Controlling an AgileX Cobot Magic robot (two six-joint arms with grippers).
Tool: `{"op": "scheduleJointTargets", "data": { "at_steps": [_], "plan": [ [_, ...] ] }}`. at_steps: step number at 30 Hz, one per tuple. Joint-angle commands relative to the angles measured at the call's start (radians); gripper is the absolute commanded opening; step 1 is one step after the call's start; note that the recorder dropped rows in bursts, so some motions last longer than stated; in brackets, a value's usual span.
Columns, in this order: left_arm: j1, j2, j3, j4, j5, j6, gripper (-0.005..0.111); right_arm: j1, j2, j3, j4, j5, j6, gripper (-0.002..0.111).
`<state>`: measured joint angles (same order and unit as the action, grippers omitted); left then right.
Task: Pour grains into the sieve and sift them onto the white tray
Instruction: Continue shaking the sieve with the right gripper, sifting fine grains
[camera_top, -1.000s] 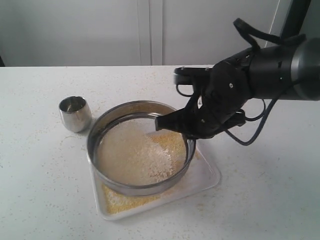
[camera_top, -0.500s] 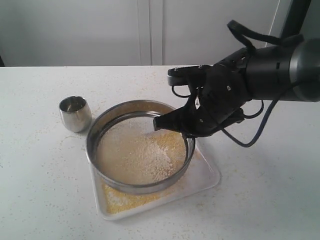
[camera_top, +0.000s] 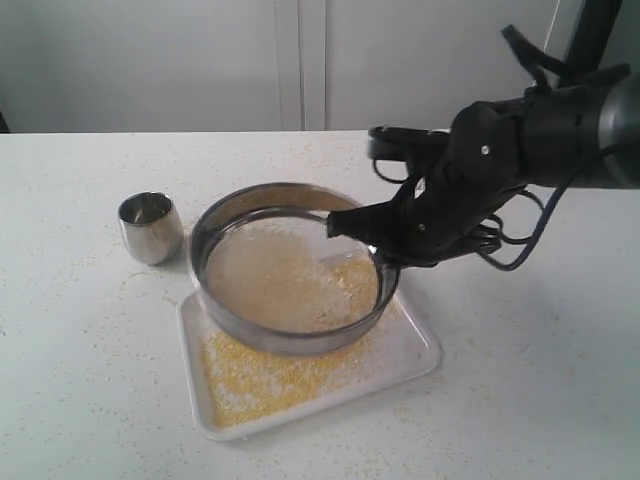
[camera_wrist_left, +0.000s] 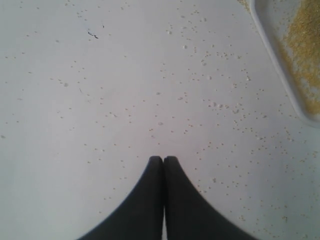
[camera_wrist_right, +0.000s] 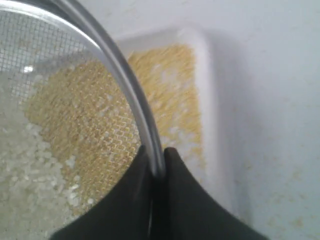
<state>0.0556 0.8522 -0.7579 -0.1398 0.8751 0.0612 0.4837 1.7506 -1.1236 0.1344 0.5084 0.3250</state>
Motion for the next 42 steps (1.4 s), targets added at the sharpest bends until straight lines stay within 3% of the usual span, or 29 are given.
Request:
{"op": "scheduleJointTargets", "data": {
  "at_steps": [1, 5, 8, 11, 14, 16, 19, 21, 23, 25, 27, 30, 33, 38, 40, 42],
  "plan": [
    [0.002, -0.009, 0.005, -0.008, 0.007, 0.0, 0.0, -0.035, -0.014, -0.003, 0.101, 0.02, -0.024, 0.0],
    [0.002, -0.009, 0.005, -0.008, 0.007, 0.0, 0.0, 0.038, -0.033, -0.003, 0.109, 0.035, -0.151, 0.0],
    [0.002, -0.009, 0.005, -0.008, 0.007, 0.0, 0.0, -0.002, -0.018, -0.003, 0.009, -0.053, -0.082, 0.0],
    [0.002, -0.009, 0.005, -0.008, 0.007, 0.0, 0.0, -0.038, 0.009, -0.003, 0.028, -0.05, -0.026, 0.0],
    [0.002, -0.009, 0.005, -0.008, 0.007, 0.0, 0.0, 0.034, 0.01, -0.003, 0.119, 0.028, -0.181, 0.0],
    [0.002, -0.009, 0.005, -0.008, 0.007, 0.0, 0.0, 0.065, 0.007, -0.001, 0.049, -0.024, -0.226, 0.0],
    [0.002, -0.009, 0.005, -0.008, 0.007, 0.0, 0.0, 0.016, 0.031, 0.008, 0.001, -0.118, -0.01, 0.0],
    [0.002, -0.009, 0.005, -0.008, 0.007, 0.0, 0.0, 0.055, 0.022, 0.008, 0.04, -0.042, -0.094, 0.0],
    [0.002, -0.009, 0.005, -0.008, 0.007, 0.0, 0.0, 0.087, 0.01, 0.011, -0.049, -0.006, -0.214, 0.0],
    [0.002, -0.009, 0.005, -0.008, 0.007, 0.0, 0.0, 0.03, 0.01, 0.013, -0.149, -0.063, -0.047, 0.0],
    [0.002, -0.009, 0.005, -0.008, 0.007, 0.0, 0.0, -0.001, 0.005, 0.013, -0.104, -0.057, 0.094, 0.0],
    [0.002, -0.009, 0.005, -0.008, 0.007, 0.0, 0.0, 0.08, -0.02, 0.024, -0.088, 0.004, -0.147, 0.0],
    [0.002, -0.009, 0.005, -0.008, 0.007, 0.0, 0.0, 0.0, -0.001, 0.041, -0.192, -0.091, 0.154, 0.0],
    [0.002, -0.009, 0.005, -0.008, 0.007, 0.0, 0.0, 0.075, -0.022, 0.052, -0.157, -0.006, -0.017, 0.0],
    [0.002, -0.009, 0.005, -0.008, 0.007, 0.0, 0.0, 0.028, -0.014, 0.057, -0.276, -0.081, 0.131, 0.0],
    [0.002, -0.009, 0.005, -0.008, 0.007, 0.0, 0.0, -0.017, -0.002, 0.055, -0.203, -0.089, 0.235, 0.0]
  ]
}}
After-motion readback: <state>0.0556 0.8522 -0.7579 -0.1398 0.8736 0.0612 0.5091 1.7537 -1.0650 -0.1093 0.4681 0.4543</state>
